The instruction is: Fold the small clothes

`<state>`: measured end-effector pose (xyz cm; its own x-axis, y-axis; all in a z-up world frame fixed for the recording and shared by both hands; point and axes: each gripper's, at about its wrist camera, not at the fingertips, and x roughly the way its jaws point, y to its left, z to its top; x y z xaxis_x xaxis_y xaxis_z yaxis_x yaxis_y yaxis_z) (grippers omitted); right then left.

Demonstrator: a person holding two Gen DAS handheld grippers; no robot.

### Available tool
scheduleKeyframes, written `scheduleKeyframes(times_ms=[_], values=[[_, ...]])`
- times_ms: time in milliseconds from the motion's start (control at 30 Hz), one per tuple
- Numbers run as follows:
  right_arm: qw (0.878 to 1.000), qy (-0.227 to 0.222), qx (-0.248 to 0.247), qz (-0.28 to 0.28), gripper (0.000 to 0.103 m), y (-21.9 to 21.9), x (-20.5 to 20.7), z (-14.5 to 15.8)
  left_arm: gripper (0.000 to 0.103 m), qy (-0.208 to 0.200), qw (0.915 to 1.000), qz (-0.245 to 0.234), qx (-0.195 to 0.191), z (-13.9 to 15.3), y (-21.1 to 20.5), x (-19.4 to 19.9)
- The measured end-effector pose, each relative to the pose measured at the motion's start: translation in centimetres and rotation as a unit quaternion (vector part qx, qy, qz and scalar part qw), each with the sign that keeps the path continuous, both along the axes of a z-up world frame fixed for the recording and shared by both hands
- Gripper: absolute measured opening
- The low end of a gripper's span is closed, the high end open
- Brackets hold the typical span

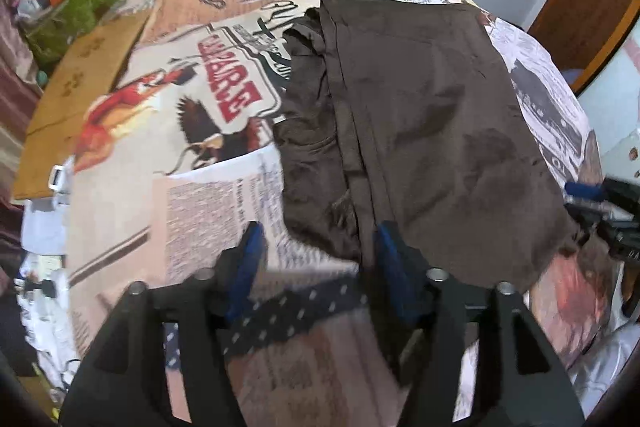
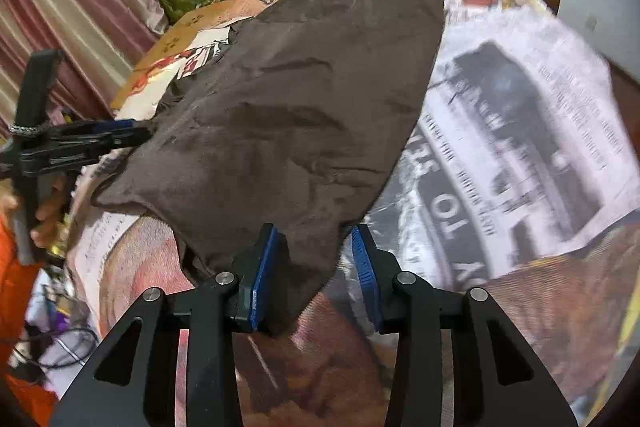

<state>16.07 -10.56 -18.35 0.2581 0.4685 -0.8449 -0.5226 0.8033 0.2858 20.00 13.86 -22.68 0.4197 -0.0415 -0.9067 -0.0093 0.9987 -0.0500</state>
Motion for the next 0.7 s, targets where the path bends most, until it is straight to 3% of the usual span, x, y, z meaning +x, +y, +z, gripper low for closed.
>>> scheduleKeyframes(times_ms=[167, 233, 433, 567, 700], values=[[0.998, -0.052, -0.018, 0.027, 0.063, -0.1, -1.5, 2.4, 0.077, -0.017, 0.9988, -0.025, 0.04, 1.6, -1.9, -2.6], [0.998, -0.057, -0.016, 0.034, 0.067, 0.1, -1.8, 2.7, 0.086, -0.024, 0.9977, -0.04, 0.049, 1.9, -3.2, -3.3], [0.998, -0.049, -0.01, 0.046, 0.067, 0.9, -2.6, 2.4, 0.088, -0.019, 0.9969, -0.068, 0.035, 2.0, -5.6, -4.2], [0.998, -0.042, -0.007, 0.052, 0.067, 1.2, -3.3, 2.1, 0.09, -0.01, 0.9954, -0.084, 0.046, 1.2, -6.5, -4.5], [0.997, -0.031, -0.02, 0.064, 0.067, 1.7, -3.8, 1.5, 0.095, -0.003, 0.996, -0.077, 0.046, 0.2, -6.6, -4.1]])
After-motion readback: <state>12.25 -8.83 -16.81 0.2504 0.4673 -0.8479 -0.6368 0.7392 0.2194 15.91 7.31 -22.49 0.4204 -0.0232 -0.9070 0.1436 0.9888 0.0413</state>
